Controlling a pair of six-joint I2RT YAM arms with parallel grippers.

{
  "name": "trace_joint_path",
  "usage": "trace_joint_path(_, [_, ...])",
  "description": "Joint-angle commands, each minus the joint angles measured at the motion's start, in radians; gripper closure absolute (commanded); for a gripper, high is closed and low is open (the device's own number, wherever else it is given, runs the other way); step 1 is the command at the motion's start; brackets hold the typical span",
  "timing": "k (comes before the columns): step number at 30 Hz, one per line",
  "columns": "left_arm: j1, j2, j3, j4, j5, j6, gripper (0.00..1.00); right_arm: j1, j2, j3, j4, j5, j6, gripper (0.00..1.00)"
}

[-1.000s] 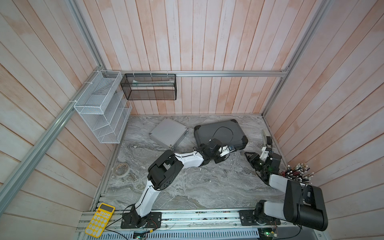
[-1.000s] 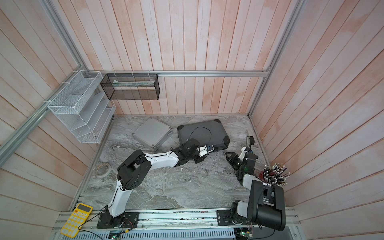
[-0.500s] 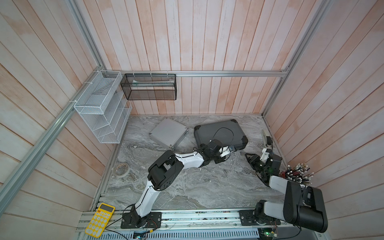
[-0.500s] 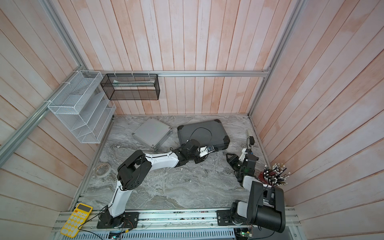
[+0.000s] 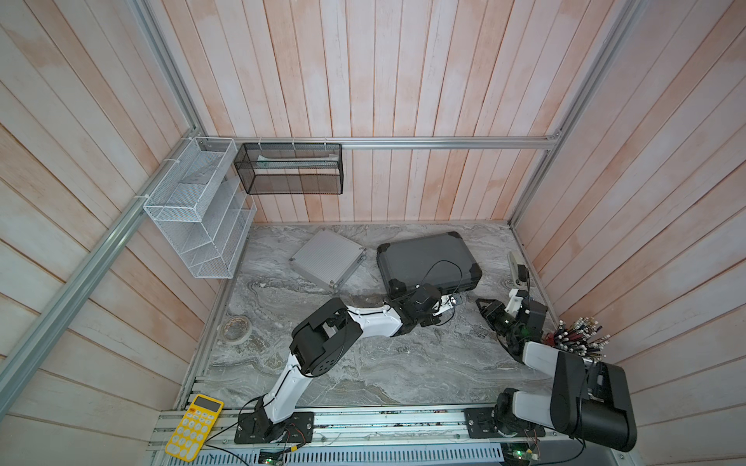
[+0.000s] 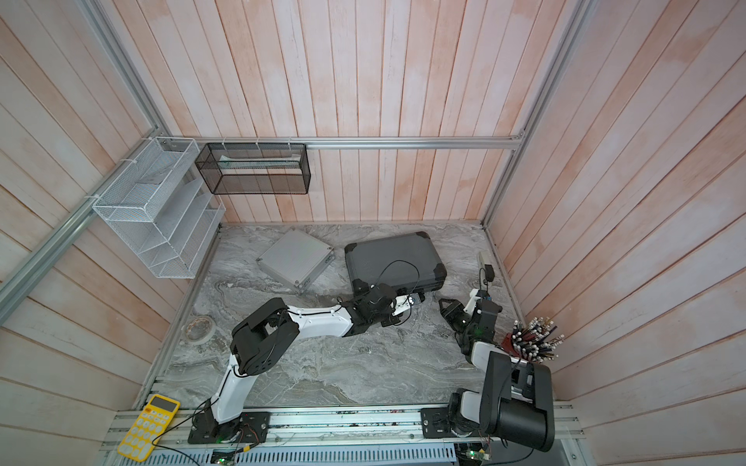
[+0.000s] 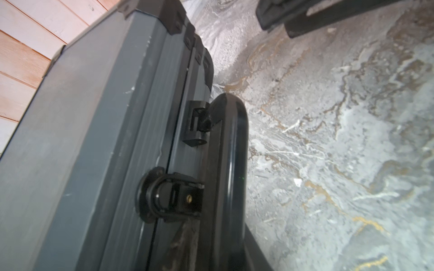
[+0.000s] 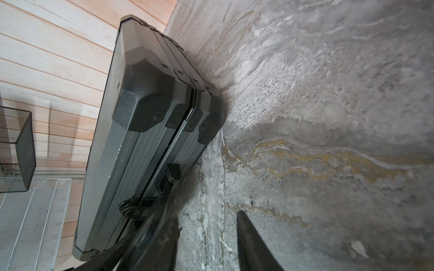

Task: Open the poker set cases
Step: Place the poker set case at the center of the board, then adjust the poker set case at the center of the board.

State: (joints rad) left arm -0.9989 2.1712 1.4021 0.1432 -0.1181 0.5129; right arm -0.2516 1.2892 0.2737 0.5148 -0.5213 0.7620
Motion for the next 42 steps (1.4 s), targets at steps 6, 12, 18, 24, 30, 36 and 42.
trace_joint_path(6, [-0.046,0.069,-0.067,-0.175,-0.076,-0.05,0.59,-0.006,0.011,-0.028,0.021,0.012,-0.01,0.58])
trace_joint_path(12, [-0.046,0.067,-0.08,-0.159,-0.094,-0.054,0.59,-0.005,0.022,-0.039,0.045,0.004,-0.003,0.58])
trace_joint_path(18, [-0.047,0.03,-0.079,-0.133,-0.096,-0.077,0.54,-0.008,0.012,-0.029,0.027,0.003,-0.018,0.58])
trace_joint_path(24, [-0.044,-0.038,-0.08,-0.103,-0.078,-0.116,0.37,-0.007,0.006,0.017,-0.045,0.002,-0.07,0.56])
trace_joint_path(30, [-0.034,-0.116,-0.088,-0.079,-0.064,-0.188,0.24,-0.007,-0.001,0.138,-0.205,0.012,-0.174,0.53])
trace_joint_path(36, [-0.009,-0.219,-0.125,-0.026,-0.159,-0.283,0.2,0.001,0.019,0.292,-0.338,0.024,-0.256,0.51])
trace_joint_path(42, [0.098,-0.376,-0.219,0.037,-0.107,-0.462,0.19,0.027,0.076,0.449,-0.425,0.074,-0.3,0.52])
